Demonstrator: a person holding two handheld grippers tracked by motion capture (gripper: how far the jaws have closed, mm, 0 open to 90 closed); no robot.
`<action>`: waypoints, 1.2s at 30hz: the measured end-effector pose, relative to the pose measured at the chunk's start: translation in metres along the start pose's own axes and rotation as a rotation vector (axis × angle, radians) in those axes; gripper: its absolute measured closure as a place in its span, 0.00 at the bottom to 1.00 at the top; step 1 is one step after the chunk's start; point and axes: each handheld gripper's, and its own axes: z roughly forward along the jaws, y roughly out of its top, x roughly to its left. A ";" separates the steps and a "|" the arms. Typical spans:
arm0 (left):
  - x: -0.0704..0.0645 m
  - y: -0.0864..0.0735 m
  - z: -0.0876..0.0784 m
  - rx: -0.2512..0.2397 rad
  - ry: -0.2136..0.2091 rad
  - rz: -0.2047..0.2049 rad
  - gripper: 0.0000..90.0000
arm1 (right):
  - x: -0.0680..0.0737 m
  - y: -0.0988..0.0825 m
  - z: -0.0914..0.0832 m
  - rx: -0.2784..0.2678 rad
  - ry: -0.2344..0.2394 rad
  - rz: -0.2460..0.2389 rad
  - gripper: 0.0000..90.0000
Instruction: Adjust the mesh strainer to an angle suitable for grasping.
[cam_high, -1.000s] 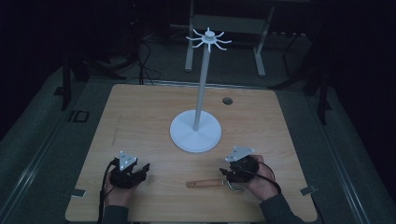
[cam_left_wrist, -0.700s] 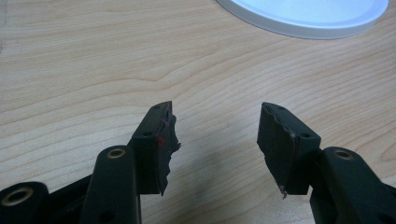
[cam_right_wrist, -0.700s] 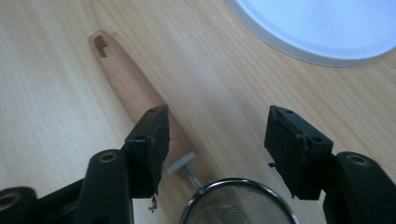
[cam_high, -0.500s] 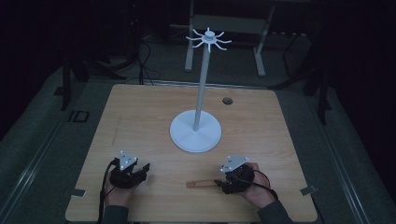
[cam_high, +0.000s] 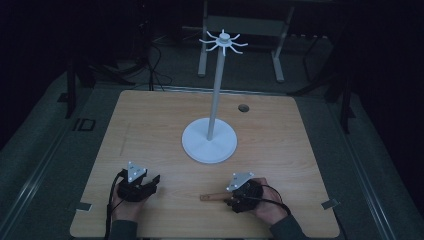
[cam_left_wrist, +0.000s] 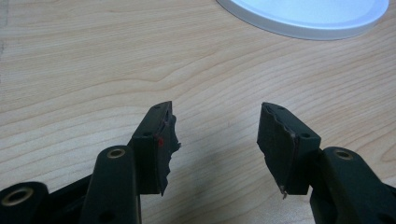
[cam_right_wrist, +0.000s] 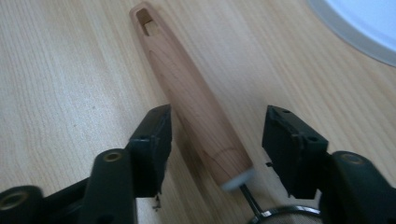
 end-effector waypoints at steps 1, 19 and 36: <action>0.000 0.000 0.000 0.001 0.000 0.000 0.51 | 0.000 0.001 0.002 0.004 0.004 -0.003 0.49; 0.000 0.000 0.000 0.000 0.000 -0.001 0.51 | -0.023 0.009 0.012 0.105 0.018 0.047 0.67; 0.001 0.000 -0.001 0.001 -0.001 -0.004 0.51 | -0.032 0.026 0.019 0.223 0.106 0.021 0.76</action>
